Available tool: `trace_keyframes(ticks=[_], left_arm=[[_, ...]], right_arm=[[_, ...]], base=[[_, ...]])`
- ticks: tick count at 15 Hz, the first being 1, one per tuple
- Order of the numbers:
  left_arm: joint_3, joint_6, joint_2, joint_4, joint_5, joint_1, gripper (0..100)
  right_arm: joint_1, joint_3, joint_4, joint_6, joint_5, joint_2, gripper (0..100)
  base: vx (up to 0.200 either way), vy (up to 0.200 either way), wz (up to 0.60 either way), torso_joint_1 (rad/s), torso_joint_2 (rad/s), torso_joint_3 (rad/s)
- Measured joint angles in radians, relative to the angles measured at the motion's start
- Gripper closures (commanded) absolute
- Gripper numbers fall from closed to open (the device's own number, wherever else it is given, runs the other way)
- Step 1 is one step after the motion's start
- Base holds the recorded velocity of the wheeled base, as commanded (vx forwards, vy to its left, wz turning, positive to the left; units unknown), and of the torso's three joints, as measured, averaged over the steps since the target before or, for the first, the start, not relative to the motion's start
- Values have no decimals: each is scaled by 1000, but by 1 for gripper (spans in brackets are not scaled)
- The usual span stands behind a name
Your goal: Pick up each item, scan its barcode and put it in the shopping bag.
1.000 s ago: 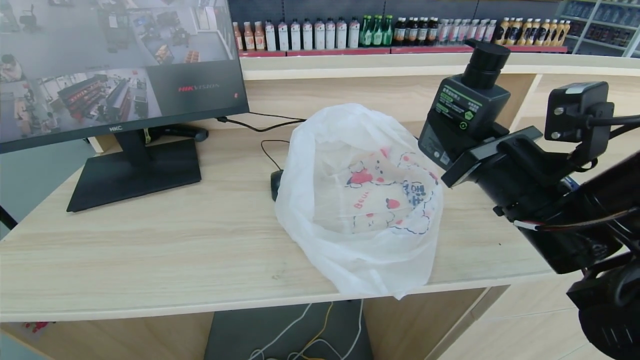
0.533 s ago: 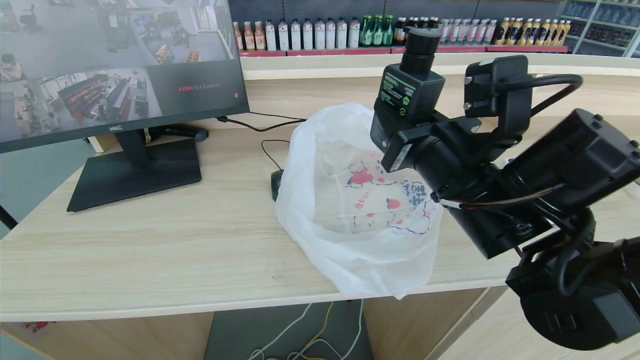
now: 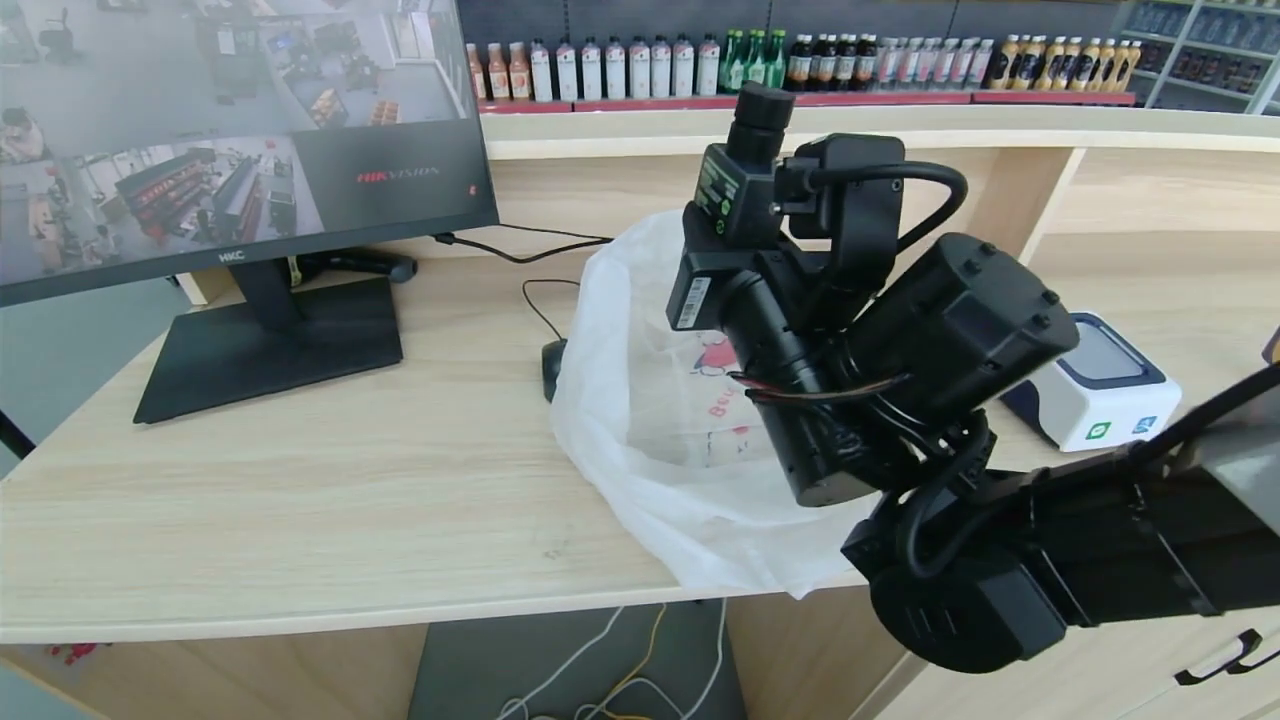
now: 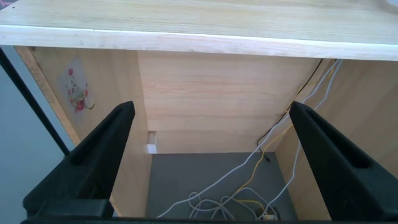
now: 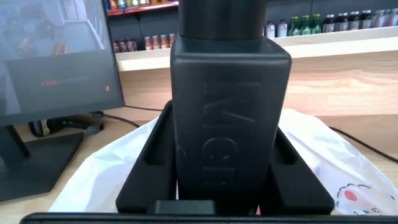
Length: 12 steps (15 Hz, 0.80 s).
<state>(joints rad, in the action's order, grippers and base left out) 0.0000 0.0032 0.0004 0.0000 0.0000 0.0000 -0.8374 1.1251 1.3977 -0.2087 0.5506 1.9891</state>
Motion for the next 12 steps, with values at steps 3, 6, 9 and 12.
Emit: trace_keyframes(ticks=[3,6,9,12], left_arm=[[0,0,0,0,0,0,0],[0,0,0,0,0,0,0],[0,0,0,0,0,0,0],[0,0,0,0,0,0,0]], right_arm=[[0,4,1,1,16,27,100],[-1,3,8,1,17,52,100],[-1,6,18,2,40,83,100],[-1,6,34,31,67,116,100]], base=[[0,0,0,0,0,0],[0,0,0,0,0,0],[0,0,0,0,0,0],[0,0,0,0,0,0]])
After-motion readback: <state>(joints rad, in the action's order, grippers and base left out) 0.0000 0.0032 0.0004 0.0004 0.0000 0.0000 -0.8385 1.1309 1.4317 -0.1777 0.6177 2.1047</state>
